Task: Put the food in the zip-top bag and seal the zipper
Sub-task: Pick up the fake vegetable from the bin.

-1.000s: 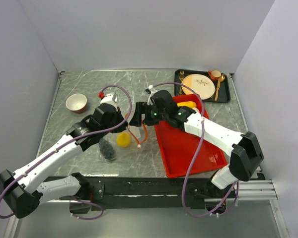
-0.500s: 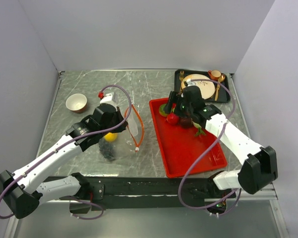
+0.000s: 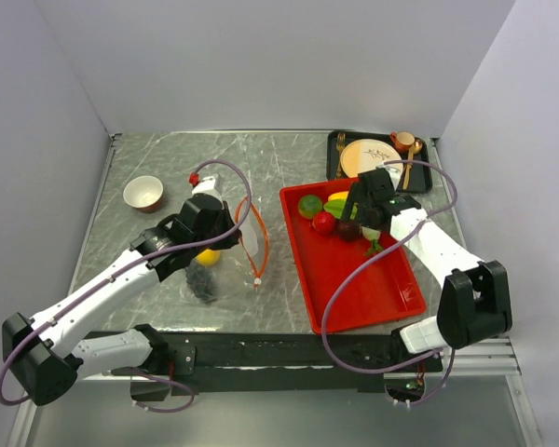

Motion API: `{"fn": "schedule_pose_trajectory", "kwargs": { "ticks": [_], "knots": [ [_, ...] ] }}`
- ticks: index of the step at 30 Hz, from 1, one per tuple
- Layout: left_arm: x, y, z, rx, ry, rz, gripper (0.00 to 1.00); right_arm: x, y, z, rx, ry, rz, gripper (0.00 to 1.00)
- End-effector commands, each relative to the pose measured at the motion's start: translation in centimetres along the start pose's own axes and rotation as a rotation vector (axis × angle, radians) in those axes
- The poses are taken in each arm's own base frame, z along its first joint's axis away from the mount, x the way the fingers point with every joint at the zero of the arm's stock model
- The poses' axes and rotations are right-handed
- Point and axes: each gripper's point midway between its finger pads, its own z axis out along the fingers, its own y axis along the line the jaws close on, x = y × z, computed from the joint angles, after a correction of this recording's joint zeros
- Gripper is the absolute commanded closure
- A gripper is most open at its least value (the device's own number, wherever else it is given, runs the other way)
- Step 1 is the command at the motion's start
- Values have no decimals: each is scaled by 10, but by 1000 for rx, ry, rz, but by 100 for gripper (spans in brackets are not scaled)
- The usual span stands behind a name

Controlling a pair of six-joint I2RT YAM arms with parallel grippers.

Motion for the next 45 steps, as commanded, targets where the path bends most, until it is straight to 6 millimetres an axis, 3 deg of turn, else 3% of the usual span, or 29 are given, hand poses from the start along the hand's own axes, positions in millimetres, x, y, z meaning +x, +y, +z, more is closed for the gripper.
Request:
{"fn": "schedule_pose_trajectory", "kwargs": {
  "ticks": [1,4,12,18,22,27,33,38,39,45],
  "knots": [
    [-12,-12,-2,38,-37,8,99,-14,-14,19,43,-12,9,12],
    [-11,-11,-2,40,-37,3,99,-11,-14,31,30,6,32,18],
    [-9,-9,0,30,-28,16,99,-1,-14,65,63,52,24,23],
    [-7,-6,-2,26,-35,4,99,17,-7,71,15,111,23,32],
    [-6,-5,-1,31,-33,0,99,19,-7,66,-3,100,28,47],
    [-6,-7,2,26,-23,15,99,7,-4,40,-46,44,46,63],
    [-8,-10,2,35,-29,11,99,-17,4,-12,-145,-79,56,64],
    [-7,-11,3,42,-30,1,99,-24,30,-50,-326,-87,21,64],
    [-7,-11,2,47,-31,1,99,-21,37,-57,-367,-70,10,68],
    [-5,-14,4,56,-16,1,99,-9,79,-99,-628,-8,-70,71]
  ]
}}
